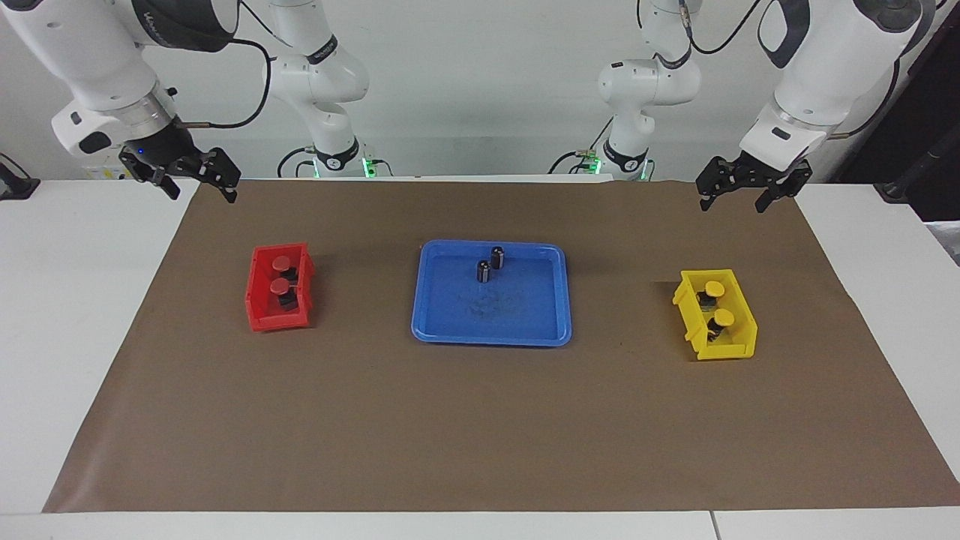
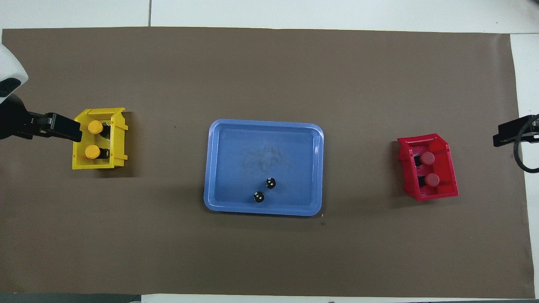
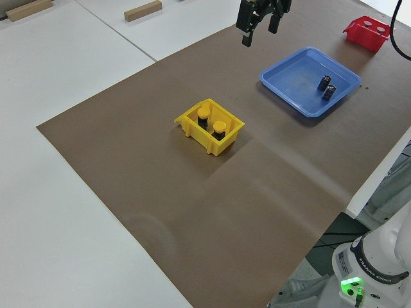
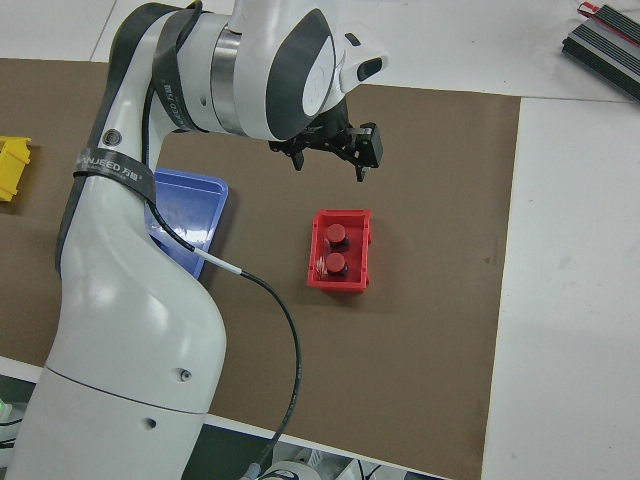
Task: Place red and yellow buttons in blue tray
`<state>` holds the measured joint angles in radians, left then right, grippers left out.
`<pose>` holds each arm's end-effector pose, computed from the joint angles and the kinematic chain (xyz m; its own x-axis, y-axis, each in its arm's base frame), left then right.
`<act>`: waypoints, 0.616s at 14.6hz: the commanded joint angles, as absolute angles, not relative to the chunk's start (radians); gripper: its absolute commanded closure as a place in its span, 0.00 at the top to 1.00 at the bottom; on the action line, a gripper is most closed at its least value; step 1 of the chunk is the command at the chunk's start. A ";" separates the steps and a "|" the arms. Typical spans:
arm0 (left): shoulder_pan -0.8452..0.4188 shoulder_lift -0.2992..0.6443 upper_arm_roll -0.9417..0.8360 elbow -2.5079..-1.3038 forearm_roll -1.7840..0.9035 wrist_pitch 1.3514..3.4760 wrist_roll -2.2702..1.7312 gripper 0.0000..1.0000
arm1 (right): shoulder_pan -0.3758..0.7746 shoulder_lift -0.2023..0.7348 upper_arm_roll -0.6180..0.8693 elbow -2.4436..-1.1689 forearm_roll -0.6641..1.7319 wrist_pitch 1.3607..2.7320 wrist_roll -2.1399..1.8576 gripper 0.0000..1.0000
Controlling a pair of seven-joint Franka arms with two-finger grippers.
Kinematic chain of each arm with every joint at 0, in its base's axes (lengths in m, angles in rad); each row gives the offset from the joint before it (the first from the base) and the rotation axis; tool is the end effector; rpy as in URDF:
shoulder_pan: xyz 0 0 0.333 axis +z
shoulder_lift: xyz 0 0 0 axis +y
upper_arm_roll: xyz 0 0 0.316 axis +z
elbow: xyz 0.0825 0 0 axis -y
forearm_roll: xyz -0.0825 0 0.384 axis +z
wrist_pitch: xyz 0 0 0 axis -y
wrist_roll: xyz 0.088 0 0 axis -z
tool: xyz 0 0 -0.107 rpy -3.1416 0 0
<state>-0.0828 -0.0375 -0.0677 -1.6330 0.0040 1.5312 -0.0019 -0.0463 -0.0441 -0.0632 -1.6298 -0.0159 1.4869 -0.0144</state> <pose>0.5314 -0.0808 0.6124 0.9870 -0.1474 -0.0643 -0.1481 -0.9889 -0.0066 0.5273 -0.0605 0.6139 0.9905 -0.0954 -0.0989 -0.0947 -0.9954 0.0117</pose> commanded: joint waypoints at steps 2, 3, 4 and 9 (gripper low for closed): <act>-0.077 -0.066 -0.069 -1.661 0.017 1.526 0.000 1.00 | -0.060 -0.057 -0.063 -1.643 -0.020 1.467 -0.011 1.00; -0.078 -0.066 -0.069 -1.661 0.017 1.526 0.000 1.00 | -0.057 -0.061 -0.063 -1.654 -0.021 1.468 -0.012 1.00; -0.078 -0.066 -0.069 -1.661 0.017 1.526 0.000 1.00 | -0.049 -0.063 -0.063 -1.654 -0.023 1.474 -0.015 1.00; -0.078 -0.066 -0.069 -1.661 0.017 1.526 0.000 1.00 | -0.043 -0.083 -0.049 -1.724 -0.009 1.578 -0.051 1.00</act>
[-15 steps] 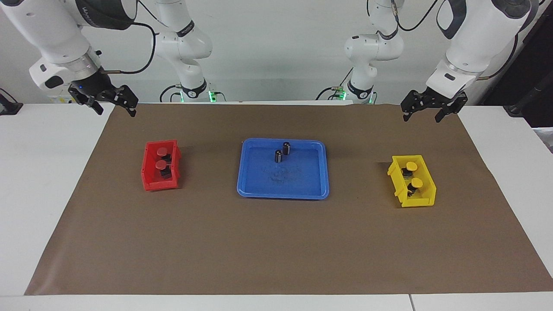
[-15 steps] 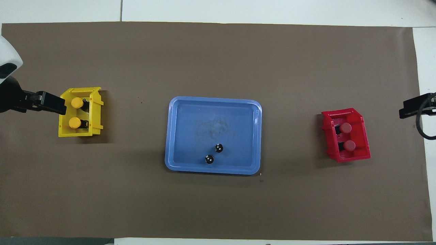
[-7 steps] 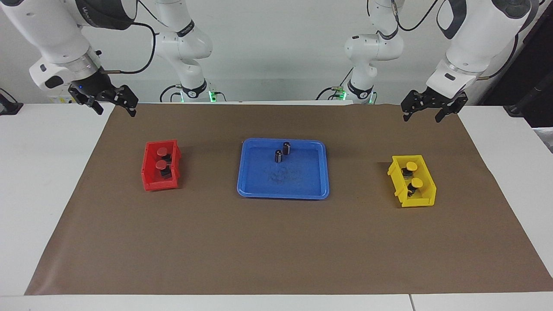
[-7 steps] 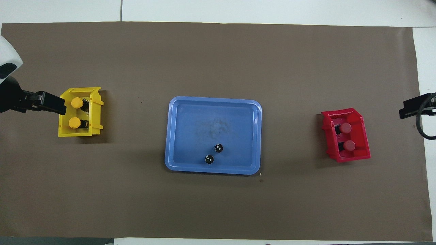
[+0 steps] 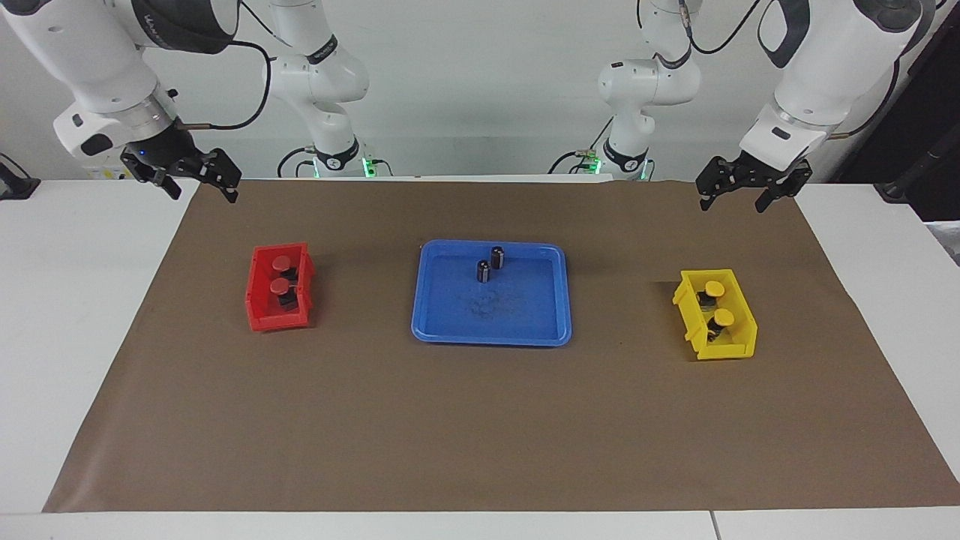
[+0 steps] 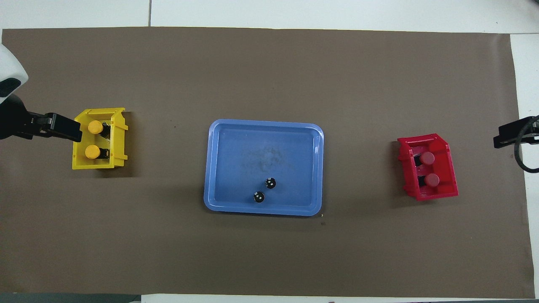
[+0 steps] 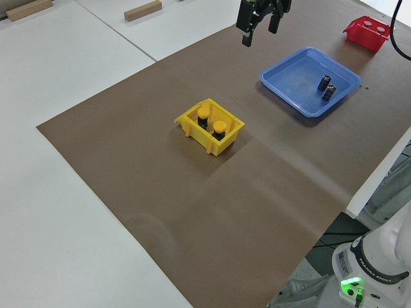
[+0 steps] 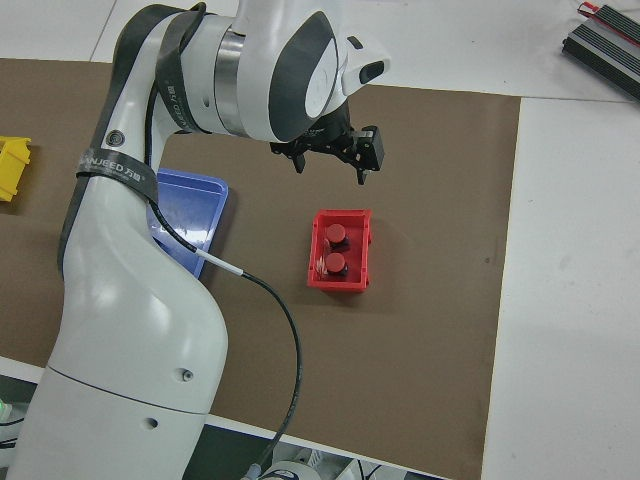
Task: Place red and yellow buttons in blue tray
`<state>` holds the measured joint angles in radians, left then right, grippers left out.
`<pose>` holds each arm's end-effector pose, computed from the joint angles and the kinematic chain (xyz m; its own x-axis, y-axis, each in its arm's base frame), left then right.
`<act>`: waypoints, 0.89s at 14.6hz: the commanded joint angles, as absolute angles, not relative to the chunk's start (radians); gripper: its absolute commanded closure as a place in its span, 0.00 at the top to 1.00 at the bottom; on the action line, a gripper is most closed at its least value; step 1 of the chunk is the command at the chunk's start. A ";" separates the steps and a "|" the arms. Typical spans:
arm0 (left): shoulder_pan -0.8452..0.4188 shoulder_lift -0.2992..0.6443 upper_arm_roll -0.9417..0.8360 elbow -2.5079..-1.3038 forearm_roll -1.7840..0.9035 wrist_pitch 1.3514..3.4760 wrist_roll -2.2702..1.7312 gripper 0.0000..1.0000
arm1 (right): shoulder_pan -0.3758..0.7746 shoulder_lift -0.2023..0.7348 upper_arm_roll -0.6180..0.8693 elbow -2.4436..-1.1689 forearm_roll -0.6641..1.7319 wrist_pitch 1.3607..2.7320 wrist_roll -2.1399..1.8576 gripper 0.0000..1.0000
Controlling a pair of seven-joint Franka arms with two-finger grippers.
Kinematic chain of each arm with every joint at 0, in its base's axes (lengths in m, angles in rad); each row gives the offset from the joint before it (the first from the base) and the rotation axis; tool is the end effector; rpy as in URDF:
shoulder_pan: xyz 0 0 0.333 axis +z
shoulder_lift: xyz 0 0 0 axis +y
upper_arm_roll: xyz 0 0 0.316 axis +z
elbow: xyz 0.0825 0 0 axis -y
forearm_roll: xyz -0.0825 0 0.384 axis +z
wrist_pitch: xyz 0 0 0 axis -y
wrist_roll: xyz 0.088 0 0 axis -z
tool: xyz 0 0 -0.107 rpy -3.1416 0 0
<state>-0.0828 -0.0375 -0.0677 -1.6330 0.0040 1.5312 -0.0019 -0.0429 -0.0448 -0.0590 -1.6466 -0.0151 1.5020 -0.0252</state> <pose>0.5314 -0.0808 0.6124 0.9870 -0.1474 -0.0643 -0.1481 -0.9889 -0.0066 0.5286 -0.0565 0.6077 0.9920 -0.0768 -0.1000 -0.0762 -0.9970 0.0099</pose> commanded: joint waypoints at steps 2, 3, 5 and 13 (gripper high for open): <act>-0.078 -0.066 -0.069 -1.661 0.017 1.526 0.000 1.00 | -0.048 -0.126 -0.049 -1.846 -0.008 1.675 -0.070 0.97; -0.078 -0.066 -0.069 -1.661 0.017 1.526 0.000 1.00 | -0.051 -0.136 -0.049 -1.891 -0.008 1.710 -0.083 0.95; -0.077 -0.066 -0.069 -1.661 0.017 1.526 0.000 1.00 | -0.046 -0.127 -0.049 -1.957 -0.006 1.797 -0.081 0.92; -0.077 -0.064 -0.069 -1.661 0.017 1.525 0.000 1.00 | -0.046 -0.072 -0.049 -2.144 -0.002 2.040 -0.084 0.76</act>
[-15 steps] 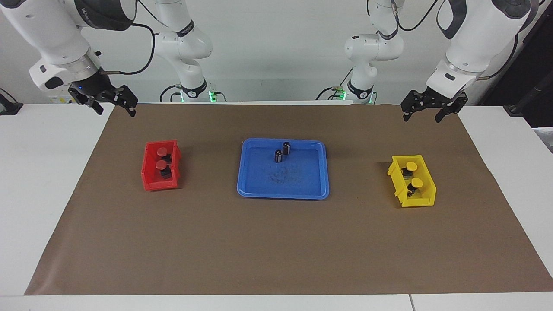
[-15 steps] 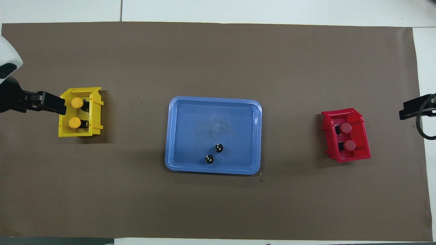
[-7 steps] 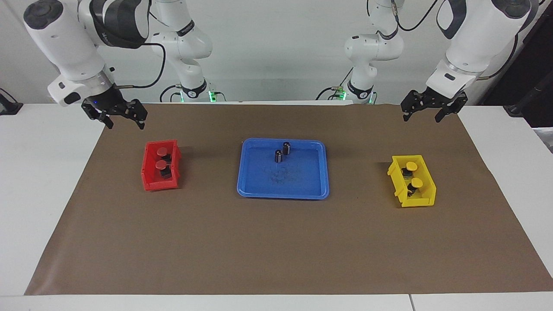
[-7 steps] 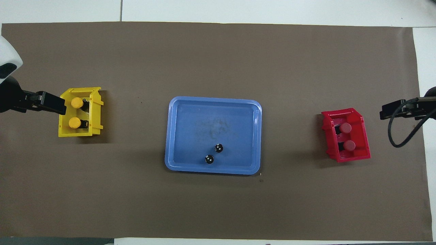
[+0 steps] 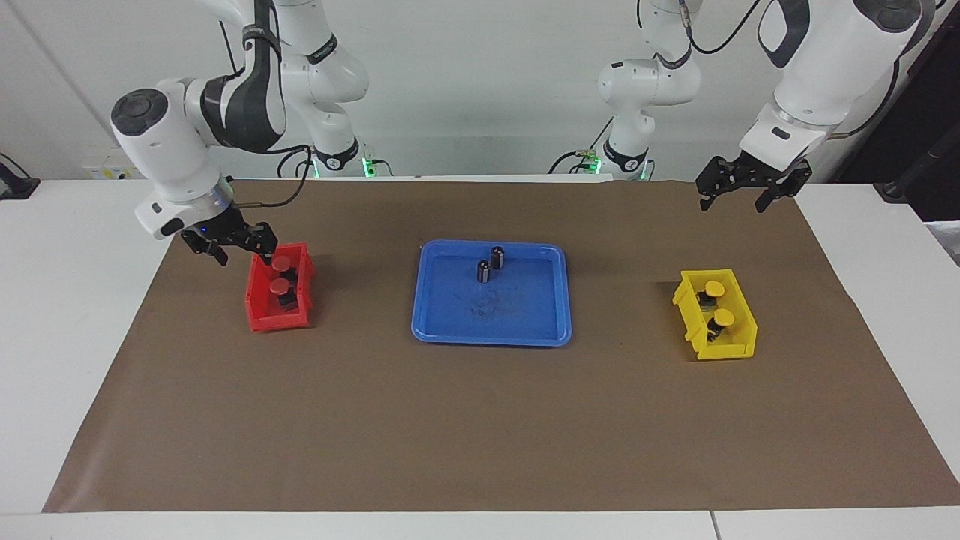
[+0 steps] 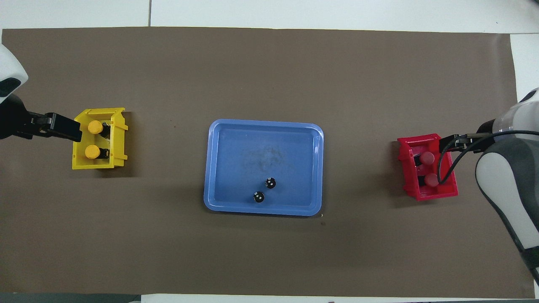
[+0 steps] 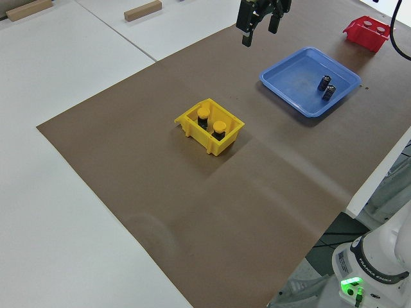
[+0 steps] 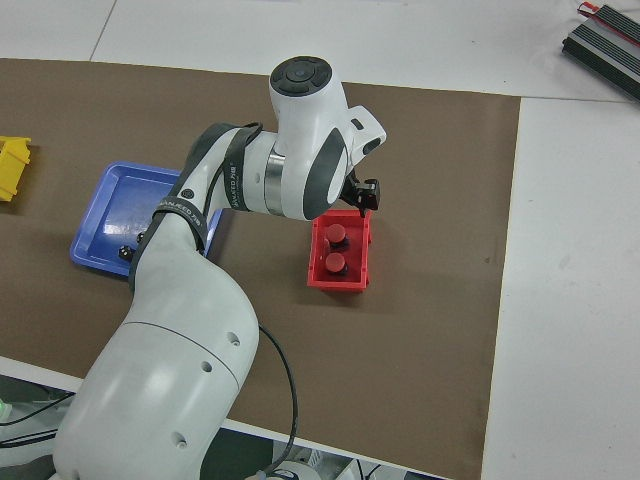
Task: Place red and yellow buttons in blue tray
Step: 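Reach the right gripper to the red holder and grasp a red button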
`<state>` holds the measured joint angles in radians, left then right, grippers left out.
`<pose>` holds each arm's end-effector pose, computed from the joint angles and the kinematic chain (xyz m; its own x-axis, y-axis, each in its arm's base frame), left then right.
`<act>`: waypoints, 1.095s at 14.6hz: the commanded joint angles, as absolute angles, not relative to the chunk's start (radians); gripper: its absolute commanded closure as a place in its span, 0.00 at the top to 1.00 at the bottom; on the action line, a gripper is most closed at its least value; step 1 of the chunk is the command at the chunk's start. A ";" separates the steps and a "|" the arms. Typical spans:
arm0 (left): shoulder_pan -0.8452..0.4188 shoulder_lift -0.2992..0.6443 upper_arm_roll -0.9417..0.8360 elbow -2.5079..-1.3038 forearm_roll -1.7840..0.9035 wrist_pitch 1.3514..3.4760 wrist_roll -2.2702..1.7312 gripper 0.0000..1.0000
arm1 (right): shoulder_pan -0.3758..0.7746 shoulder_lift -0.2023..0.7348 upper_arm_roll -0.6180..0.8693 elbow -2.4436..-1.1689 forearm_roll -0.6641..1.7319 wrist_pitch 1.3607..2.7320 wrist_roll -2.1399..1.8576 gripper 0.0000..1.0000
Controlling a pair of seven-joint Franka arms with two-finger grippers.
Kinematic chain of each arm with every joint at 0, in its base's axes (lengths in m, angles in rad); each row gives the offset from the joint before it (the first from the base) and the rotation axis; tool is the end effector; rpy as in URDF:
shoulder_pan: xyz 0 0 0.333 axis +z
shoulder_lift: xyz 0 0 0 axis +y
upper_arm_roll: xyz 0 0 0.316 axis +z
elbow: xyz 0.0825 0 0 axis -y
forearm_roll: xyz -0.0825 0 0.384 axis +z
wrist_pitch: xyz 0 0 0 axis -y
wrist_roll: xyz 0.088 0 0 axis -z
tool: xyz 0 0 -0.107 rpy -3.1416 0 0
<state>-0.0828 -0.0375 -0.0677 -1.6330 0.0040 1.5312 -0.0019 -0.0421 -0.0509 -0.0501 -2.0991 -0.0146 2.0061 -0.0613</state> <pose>0.5314 -0.0808 0.6124 0.9870 -0.1474 -0.0643 -0.1481 -0.9889 -0.0066 0.5264 -0.0498 0.4390 0.9988 -0.0245 -0.0427 -0.0242 -0.9997 0.0078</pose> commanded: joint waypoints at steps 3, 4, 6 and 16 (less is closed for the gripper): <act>-0.078 -0.064 -0.069 -1.660 0.017 1.526 0.000 1.00 | -0.041 -0.061 -0.046 -2.197 0.000 2.143 -0.084 0.67; -0.078 -0.066 -0.069 -1.661 0.017 1.526 0.000 1.00 | -0.020 -0.061 -0.048 -2.210 0.000 2.163 -0.084 0.66; -0.077 -0.064 -0.069 -1.661 0.017 1.526 0.000 1.00 | -0.005 -0.064 -0.048 -2.230 0.002 2.195 -0.081 0.64; -0.078 -0.064 -0.069 -1.661 0.017 1.526 0.000 1.00 | -0.009 -0.046 -0.048 -2.303 0.000 2.304 -0.130 0.56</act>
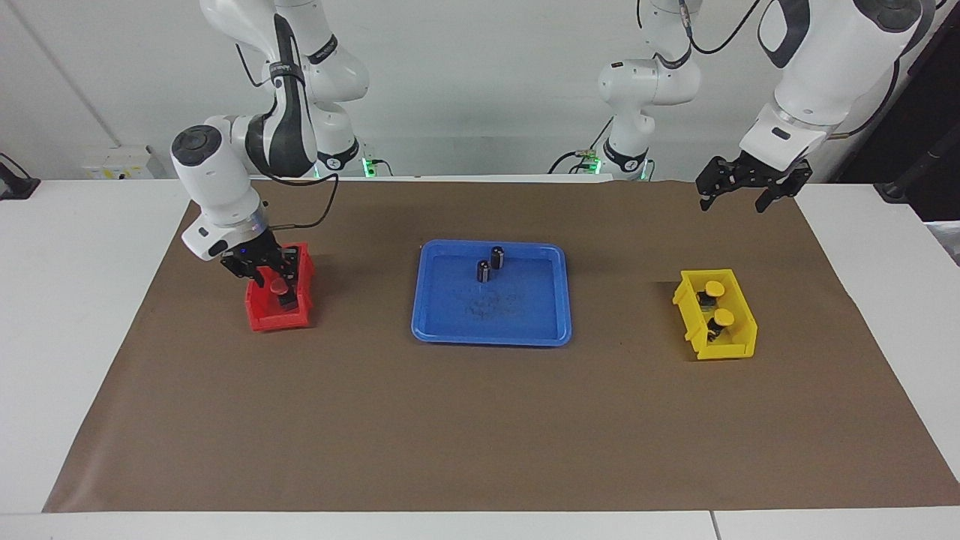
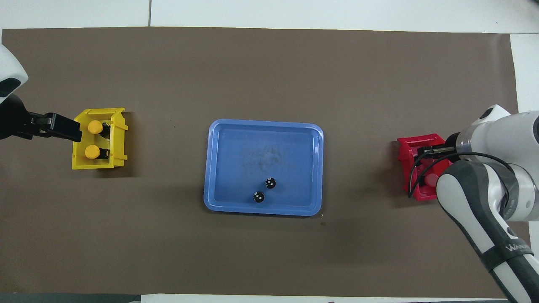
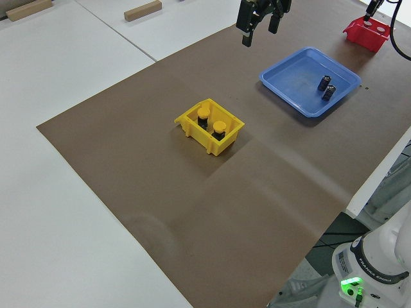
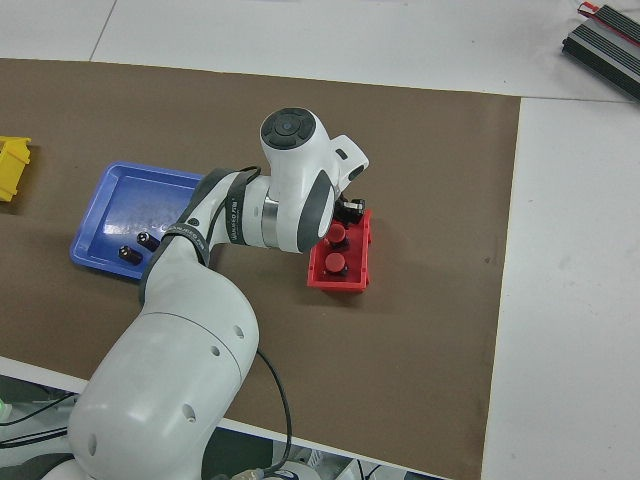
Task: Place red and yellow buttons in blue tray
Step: 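Reach the right gripper to the red holder and grasp a red button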
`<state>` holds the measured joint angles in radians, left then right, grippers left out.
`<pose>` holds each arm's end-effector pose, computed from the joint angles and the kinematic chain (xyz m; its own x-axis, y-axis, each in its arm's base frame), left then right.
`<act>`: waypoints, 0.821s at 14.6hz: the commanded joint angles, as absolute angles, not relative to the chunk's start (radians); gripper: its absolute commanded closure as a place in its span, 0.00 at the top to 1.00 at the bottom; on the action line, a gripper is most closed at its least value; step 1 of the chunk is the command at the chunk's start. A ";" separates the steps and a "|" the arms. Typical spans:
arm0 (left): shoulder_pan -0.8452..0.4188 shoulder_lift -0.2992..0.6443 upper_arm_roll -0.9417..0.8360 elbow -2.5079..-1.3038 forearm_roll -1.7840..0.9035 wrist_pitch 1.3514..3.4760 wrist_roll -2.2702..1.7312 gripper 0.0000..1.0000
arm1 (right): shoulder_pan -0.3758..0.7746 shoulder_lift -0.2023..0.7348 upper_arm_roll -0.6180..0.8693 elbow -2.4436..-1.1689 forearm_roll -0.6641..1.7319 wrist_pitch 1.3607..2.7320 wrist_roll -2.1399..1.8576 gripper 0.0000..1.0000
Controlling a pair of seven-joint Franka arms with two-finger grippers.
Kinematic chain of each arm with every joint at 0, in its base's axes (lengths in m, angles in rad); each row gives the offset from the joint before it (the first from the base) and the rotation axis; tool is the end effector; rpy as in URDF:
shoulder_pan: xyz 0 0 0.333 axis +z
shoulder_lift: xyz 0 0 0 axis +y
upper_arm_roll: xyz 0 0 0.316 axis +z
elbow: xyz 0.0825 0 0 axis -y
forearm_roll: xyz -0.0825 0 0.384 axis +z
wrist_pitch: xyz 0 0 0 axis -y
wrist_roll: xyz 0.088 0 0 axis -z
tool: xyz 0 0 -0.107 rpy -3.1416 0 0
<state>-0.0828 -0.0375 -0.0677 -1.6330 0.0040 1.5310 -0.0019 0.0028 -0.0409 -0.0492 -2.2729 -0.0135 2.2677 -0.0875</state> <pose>0.5313 -0.0808 0.6124 0.9870 -0.1474 -0.0645 -0.1481 -0.9889 -0.0067 0.5144 -0.0243 0.3776 0.9982 0.0497 0.0347 0.0494 -0.9987 0.0117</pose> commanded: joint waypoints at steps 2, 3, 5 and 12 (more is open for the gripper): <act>-0.077 -0.064 -0.069 -1.661 0.017 1.528 0.000 1.00 | -0.005 -0.040 -0.048 -2.315 0.002 2.329 -0.147 0.56; -0.078 -0.064 -0.069 -1.661 0.017 1.526 0.000 1.00 | -0.005 -0.040 -0.048 -2.321 0.000 2.333 -0.149 0.56; -0.078 -0.066 -0.069 -1.661 0.017 1.526 0.000 1.00 | -0.008 -0.041 -0.048 -2.324 0.000 2.336 -0.159 0.56; -0.078 -0.066 -0.069 -1.661 0.017 1.526 0.000 1.00 | -0.014 -0.049 -0.049 -2.356 0.000 2.368 -0.183 0.56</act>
<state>-0.0828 -0.0375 -0.0677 -1.6330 0.0040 1.5309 -0.0019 -0.0019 -0.0352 -0.0513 -2.3253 -0.0135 2.3321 -0.1463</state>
